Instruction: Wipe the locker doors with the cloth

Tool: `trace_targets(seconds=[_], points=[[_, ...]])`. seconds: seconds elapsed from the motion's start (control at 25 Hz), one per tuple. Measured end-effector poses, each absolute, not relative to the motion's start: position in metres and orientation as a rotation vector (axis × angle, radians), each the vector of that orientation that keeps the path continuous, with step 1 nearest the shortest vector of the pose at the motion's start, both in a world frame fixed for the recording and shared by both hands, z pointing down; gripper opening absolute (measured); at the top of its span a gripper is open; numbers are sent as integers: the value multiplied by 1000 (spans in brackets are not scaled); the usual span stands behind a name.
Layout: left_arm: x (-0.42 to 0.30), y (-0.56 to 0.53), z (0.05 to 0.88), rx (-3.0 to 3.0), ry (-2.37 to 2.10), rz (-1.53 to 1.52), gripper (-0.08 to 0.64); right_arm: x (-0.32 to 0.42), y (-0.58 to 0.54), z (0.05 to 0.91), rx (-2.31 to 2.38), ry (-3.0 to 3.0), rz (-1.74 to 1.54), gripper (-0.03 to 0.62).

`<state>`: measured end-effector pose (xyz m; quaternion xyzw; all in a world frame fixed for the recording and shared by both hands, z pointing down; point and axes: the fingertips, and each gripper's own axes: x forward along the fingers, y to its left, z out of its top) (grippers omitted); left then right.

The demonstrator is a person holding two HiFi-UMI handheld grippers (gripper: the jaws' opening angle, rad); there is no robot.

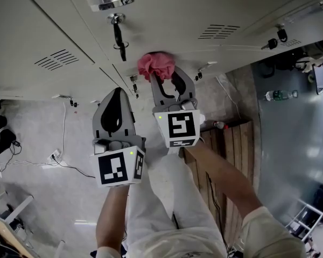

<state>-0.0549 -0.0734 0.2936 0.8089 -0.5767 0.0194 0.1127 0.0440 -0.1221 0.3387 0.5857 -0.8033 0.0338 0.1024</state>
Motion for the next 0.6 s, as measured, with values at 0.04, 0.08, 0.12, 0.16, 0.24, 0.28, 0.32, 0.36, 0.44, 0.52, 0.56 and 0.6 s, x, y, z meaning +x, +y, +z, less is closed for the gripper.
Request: trace_targets(seconds=[0.04, 0.08, 0.12, 0.16, 0.24, 0.28, 0.32, 0.36, 0.44, 0.52, 0.56, 0.6], points=[[-52, -74, 294, 2370, -1688, 53, 3, 48, -122, 339, 1733, -2370, 99, 144], [-49, -74, 295, 2364, -1684, 49, 3, 53, -122, 339, 1738, -2367, 99, 144], [-46, -74, 296, 2361, -1683, 47, 3, 58, -122, 339, 1743, -2363, 100, 144], [-43, -74, 296, 2361, -1686, 48, 3, 64, -122, 339, 1751, -2359, 101, 144], [-37, -74, 296, 2366, -1693, 49, 3, 76, -124, 339, 1770, -2350, 104, 144], [-34, -74, 297, 2367, -1695, 49, 3, 83, -124, 340, 1779, -2344, 106, 144], [-31, -73, 298, 2366, -1694, 50, 3, 89, -124, 340, 1788, -2337, 108, 144], [-27, -72, 299, 2366, -1692, 53, 3, 96, -124, 341, 1795, -2330, 110, 144], [-20, -70, 299, 2371, -1688, 57, 3, 108, -125, 343, 1806, -2316, 107, 144], [-13, -68, 298, 2376, -1686, 59, 3, 120, -126, 344, 1815, -2305, 102, 144], [-10, -67, 297, 2378, -1687, 60, 3, 126, -126, 344, 1818, -2299, 101, 144], [-8, -66, 297, 2379, -1688, 61, 3, 131, -126, 345, 1821, -2293, 100, 144]])
